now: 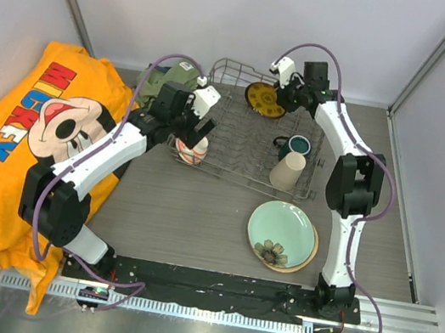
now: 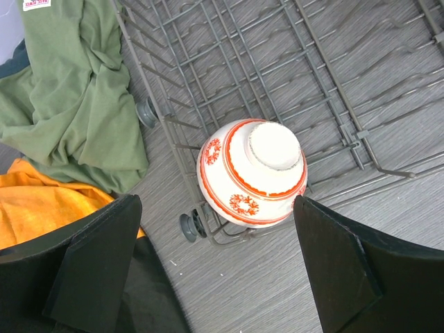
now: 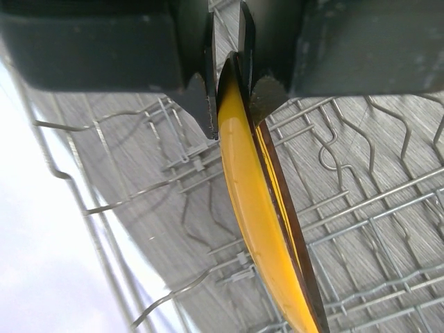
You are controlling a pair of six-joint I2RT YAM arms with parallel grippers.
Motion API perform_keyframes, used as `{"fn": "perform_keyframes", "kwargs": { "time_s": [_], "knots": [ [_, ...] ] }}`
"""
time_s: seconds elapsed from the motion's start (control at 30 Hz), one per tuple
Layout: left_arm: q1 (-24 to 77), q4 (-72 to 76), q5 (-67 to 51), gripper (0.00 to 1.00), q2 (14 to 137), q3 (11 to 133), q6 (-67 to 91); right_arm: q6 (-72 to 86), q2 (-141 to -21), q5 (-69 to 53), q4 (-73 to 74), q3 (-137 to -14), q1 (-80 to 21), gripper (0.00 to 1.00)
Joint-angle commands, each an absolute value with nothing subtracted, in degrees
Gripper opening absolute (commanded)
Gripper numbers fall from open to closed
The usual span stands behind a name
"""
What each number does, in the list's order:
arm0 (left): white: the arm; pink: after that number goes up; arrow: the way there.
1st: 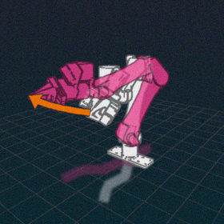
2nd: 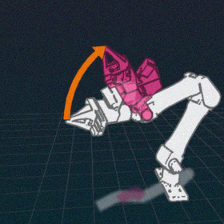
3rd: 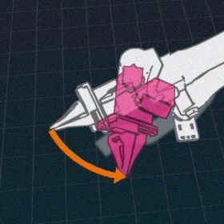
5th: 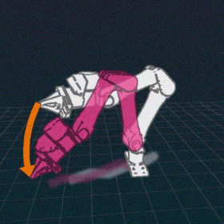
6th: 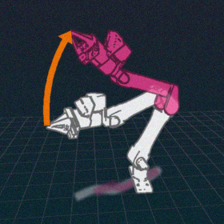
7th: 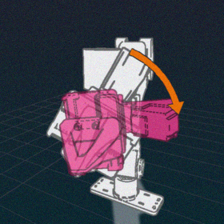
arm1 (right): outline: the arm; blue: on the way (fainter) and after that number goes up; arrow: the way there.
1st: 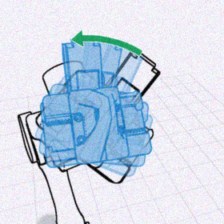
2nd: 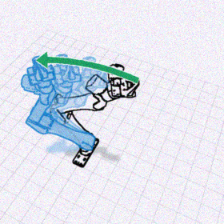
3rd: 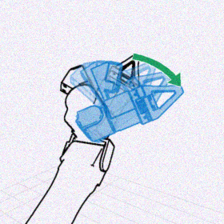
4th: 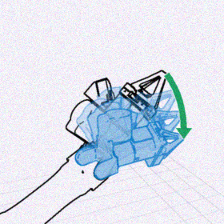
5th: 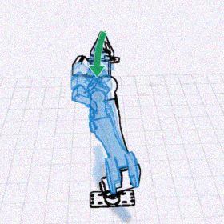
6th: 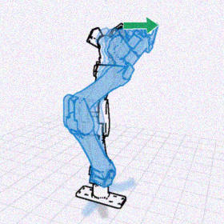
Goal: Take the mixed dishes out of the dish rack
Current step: Pick up the plate from the dish rack, then place the plate at the center of the board.
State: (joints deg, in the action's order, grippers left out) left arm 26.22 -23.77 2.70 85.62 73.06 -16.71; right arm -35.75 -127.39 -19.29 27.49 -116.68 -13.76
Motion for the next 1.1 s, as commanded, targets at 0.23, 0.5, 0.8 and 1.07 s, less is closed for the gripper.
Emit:
{"fn": "perform_keyframes", "kwargs": {
  "time_s": [0.23,0.5,0.8,1.07],
  "knots": [
    [25.67,-20.83,0.97,0.96,82.53,72.77,-15.65,-33.84,-115.06,-20.83,28.39,-116.82,-13.80,0.05],
    [24.96,-19.60,-3.25,0.96,80.86,71.72,-13.80,-29.45,-101.10,-22.24,30.41,-106.27,-13.71,0.05],
    [24.79,-15.91,-15.02,0.96,80.07,71.63,-8.27,-23.03,-85.36,-24.61,34.79,-88.62,-13.71,0.05],
    [24.79,-13.54,-18.46,0.96,79.19,69.88,-6.94,-22.15,-71.04,-24.43,43.14,-76.91,-12.39,0.05]
  ]
}}
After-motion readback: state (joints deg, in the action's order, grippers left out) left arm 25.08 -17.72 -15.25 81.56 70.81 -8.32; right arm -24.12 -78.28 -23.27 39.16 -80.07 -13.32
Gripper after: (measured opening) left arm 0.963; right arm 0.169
